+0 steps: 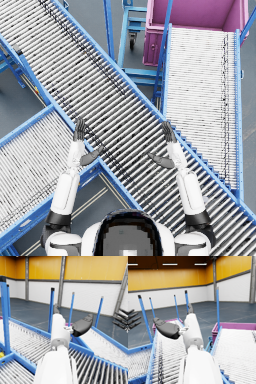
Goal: Pick up the oil and place it on the left assembly line, put the cola on the right, and keep Sprite still
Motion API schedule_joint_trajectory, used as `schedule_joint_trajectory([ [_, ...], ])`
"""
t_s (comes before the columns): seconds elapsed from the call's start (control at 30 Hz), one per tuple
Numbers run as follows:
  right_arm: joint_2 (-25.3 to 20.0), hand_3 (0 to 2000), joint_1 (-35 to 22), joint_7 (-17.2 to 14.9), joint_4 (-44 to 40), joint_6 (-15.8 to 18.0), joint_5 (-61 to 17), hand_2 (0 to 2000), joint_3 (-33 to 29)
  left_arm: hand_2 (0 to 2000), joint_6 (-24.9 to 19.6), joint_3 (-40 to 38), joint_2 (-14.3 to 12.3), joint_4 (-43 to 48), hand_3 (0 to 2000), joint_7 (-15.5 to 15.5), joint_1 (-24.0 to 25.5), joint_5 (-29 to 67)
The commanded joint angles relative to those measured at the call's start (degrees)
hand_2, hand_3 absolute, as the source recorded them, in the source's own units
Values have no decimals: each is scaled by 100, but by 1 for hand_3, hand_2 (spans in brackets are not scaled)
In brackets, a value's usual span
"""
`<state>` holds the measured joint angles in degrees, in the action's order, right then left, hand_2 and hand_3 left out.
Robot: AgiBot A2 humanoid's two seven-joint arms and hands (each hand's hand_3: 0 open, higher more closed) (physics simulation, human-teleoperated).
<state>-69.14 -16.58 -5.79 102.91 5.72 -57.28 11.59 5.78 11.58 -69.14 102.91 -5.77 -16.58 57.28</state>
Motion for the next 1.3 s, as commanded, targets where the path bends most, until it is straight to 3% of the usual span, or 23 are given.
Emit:
schedule_joint_trajectory([
  [0.03, 0, 0, 0, 0, 0, 0, 0, 0, 0, 0, 0, 0, 0, 0, 0, 0, 0, 0],
  [0.37, -43, 0, -78, 0, -120, 0, 0, 0, 114, 0, 0, 111, -37, -69, 0, 0, -66, 0],
  [0.5, -253, 0, -336, 426, 402, -421, 0, 0, -228, 0, -425, -313, -240, 245, 0, 424, -345, 0],
  [0.8, -521, 0, -782, 571, 937, -564, 0, 0, -916, 0, -570, -1205, -420, 551, 0, 569, -865, -1],
  [1.1, -587, 0, -1093, 578, 1039, -571, -2222, 0, -1407, 0, -577, -1674, -457, 575, 0, 576, -1248, 1964],
  [1.3, -605, 0, -1138, 578, 965, -571, -2624, 0, -1644, 0, -578, -1758, -478, 644, 0, 576, -1302, 2366],
])
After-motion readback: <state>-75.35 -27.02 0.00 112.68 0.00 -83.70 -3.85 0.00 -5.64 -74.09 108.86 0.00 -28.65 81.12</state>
